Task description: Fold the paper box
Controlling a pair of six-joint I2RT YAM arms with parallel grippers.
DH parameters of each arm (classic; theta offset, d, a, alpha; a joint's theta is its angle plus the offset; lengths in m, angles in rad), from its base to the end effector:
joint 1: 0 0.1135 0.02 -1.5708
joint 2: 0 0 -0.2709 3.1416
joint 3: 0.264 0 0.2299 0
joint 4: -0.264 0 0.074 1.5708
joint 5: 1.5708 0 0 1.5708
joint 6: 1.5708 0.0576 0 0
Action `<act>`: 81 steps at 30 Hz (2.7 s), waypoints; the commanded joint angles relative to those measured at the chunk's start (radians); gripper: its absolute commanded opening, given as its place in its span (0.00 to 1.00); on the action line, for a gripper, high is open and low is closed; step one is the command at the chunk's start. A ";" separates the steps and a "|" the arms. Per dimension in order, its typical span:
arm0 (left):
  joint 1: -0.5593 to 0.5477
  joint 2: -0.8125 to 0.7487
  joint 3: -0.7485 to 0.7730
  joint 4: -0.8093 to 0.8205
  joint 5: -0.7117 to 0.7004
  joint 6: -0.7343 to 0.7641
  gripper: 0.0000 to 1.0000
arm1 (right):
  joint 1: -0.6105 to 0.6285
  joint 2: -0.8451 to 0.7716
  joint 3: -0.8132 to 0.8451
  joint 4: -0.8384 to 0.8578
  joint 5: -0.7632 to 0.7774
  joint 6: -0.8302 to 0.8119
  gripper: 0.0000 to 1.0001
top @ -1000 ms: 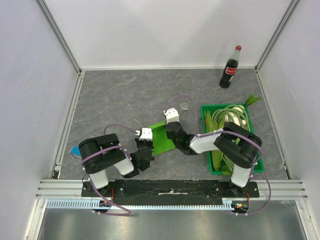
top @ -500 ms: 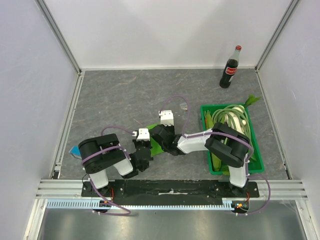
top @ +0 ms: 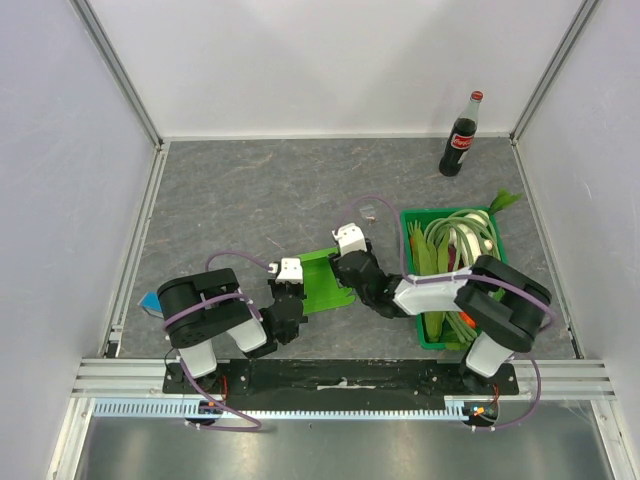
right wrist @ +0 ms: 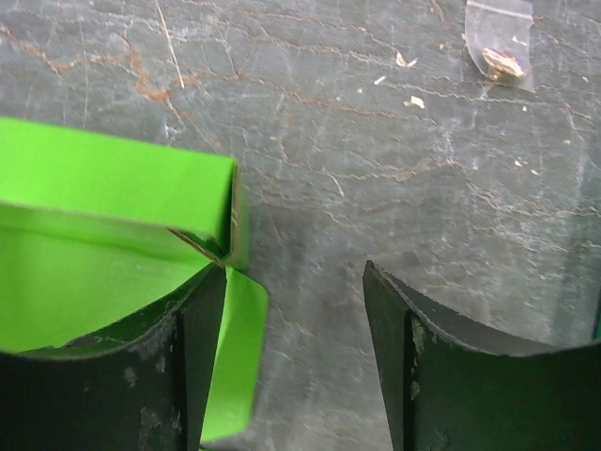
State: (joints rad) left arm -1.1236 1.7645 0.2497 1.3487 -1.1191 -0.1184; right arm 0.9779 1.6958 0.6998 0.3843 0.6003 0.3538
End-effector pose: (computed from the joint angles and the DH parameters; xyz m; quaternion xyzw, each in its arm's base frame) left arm 0.1515 -0.1960 0.1447 0.0111 0.7321 0.0110 0.6810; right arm 0.2082 0.2507 0.1588 -0.1304 0.8485 0.0660 0.5086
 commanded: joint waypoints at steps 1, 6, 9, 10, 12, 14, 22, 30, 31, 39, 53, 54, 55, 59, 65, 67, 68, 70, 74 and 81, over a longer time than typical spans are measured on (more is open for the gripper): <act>-0.005 -0.005 0.002 0.316 -0.033 0.029 0.02 | -0.024 -0.128 -0.086 0.057 -0.157 -0.079 0.70; -0.005 -0.004 0.003 0.316 -0.031 0.033 0.02 | -0.065 -0.240 -0.187 0.090 -0.272 -0.099 0.73; -0.005 -0.002 0.006 0.316 -0.030 0.036 0.02 | -0.094 -0.237 -0.177 0.096 -0.301 -0.105 0.71; -0.005 -0.002 0.008 0.316 -0.030 0.037 0.02 | -0.097 -0.229 -0.166 0.100 -0.303 -0.108 0.71; -0.005 0.000 0.008 0.316 -0.028 0.037 0.02 | -0.097 -0.188 -0.129 0.122 -0.310 -0.122 0.69; -0.005 -0.002 0.008 0.316 -0.028 0.037 0.02 | -0.096 -0.139 -0.096 0.143 -0.364 -0.133 0.68; -0.005 -0.004 0.005 0.316 -0.025 0.037 0.02 | -0.097 -0.059 -0.054 0.232 -0.286 -0.193 0.61; -0.005 -0.004 0.005 0.316 -0.025 0.037 0.02 | -0.113 -0.045 -0.034 0.173 -0.416 -0.233 0.54; -0.005 -0.004 0.005 0.316 -0.022 0.039 0.02 | -0.119 -0.057 -0.040 0.165 -0.433 -0.233 0.59; -0.005 -0.017 0.017 0.316 -0.042 0.079 0.02 | -0.166 -0.223 -0.132 0.073 -0.521 -0.216 0.69; -0.007 -0.030 0.002 0.316 -0.038 0.068 0.02 | -0.168 -0.136 -0.074 0.059 -0.487 -0.340 0.48; -0.005 -0.030 0.002 0.317 -0.039 0.066 0.02 | -0.168 -0.125 -0.072 0.070 -0.493 -0.338 0.47; -0.007 -0.031 0.002 0.316 -0.038 0.065 0.02 | -0.166 -0.110 -0.072 0.085 -0.497 -0.337 0.47; -0.007 -0.027 0.000 0.317 -0.036 0.048 0.02 | -0.166 -0.094 -0.078 0.160 -0.456 -0.325 0.45; -0.007 -0.034 -0.009 0.316 -0.025 0.042 0.02 | -0.166 -0.097 -0.071 0.192 -0.453 -0.329 0.45; -0.007 -0.031 -0.003 0.316 -0.025 0.052 0.02 | -0.166 -0.082 -0.060 0.195 -0.462 -0.328 0.43; -0.007 -0.028 -0.003 0.316 -0.025 0.051 0.02 | -0.166 -0.075 -0.050 0.197 -0.468 -0.328 0.42; -0.007 -0.030 -0.004 0.316 -0.024 0.049 0.02 | -0.166 -0.059 -0.042 0.202 -0.490 -0.326 0.41; -0.008 -0.027 -0.003 0.316 -0.019 0.054 0.02 | -0.166 -0.048 -0.026 0.217 -0.521 -0.312 0.42; -0.010 -0.023 0.000 0.317 -0.013 0.059 0.02 | -0.165 -0.012 -0.010 0.271 -0.462 -0.305 0.36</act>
State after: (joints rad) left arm -1.1233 1.7454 0.2501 1.3407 -1.1206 -0.0803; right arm 0.8124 1.6650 0.6399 0.5468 0.1062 0.0391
